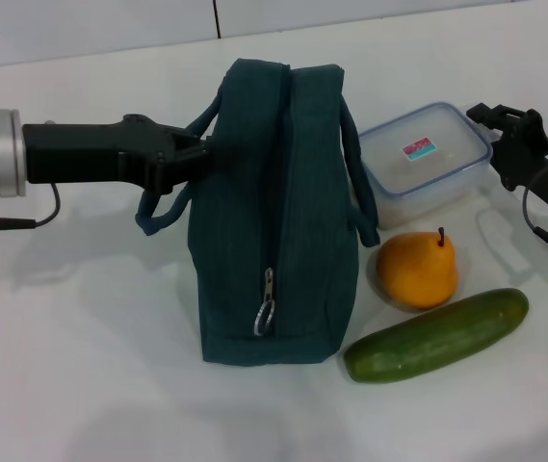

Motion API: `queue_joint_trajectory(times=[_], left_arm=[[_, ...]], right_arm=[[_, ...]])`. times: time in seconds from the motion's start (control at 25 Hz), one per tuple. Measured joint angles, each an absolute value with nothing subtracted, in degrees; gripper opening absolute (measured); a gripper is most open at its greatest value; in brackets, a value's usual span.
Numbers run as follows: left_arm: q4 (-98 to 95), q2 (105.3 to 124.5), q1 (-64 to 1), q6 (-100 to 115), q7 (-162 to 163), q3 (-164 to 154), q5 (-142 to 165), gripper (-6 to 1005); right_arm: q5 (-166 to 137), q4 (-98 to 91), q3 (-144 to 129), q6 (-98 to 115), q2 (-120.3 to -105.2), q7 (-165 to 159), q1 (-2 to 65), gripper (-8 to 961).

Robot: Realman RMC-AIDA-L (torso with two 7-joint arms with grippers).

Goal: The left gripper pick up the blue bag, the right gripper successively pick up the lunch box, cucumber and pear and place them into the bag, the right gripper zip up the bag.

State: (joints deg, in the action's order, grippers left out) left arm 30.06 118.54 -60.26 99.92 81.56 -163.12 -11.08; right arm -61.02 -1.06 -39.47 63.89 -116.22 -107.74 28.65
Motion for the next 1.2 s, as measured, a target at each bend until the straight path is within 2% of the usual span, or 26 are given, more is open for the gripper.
queue_joint_trajectory(times=[0.56, 1.2], left_arm=[[29.6, 119.19, -59.1, 100.1, 77.8, -163.1, -13.1, 47], [28.1, 119.04, -53.4, 102.2, 72.1, -163.1, -22.2, 47]], right_arm=[[-60.7, -1.2, -39.6, 65.7, -116.18, -102.2, 28.3, 121], [-60.9, -9.2, -40.1, 83.8, -115.4, -89.9, 26.8, 99]])
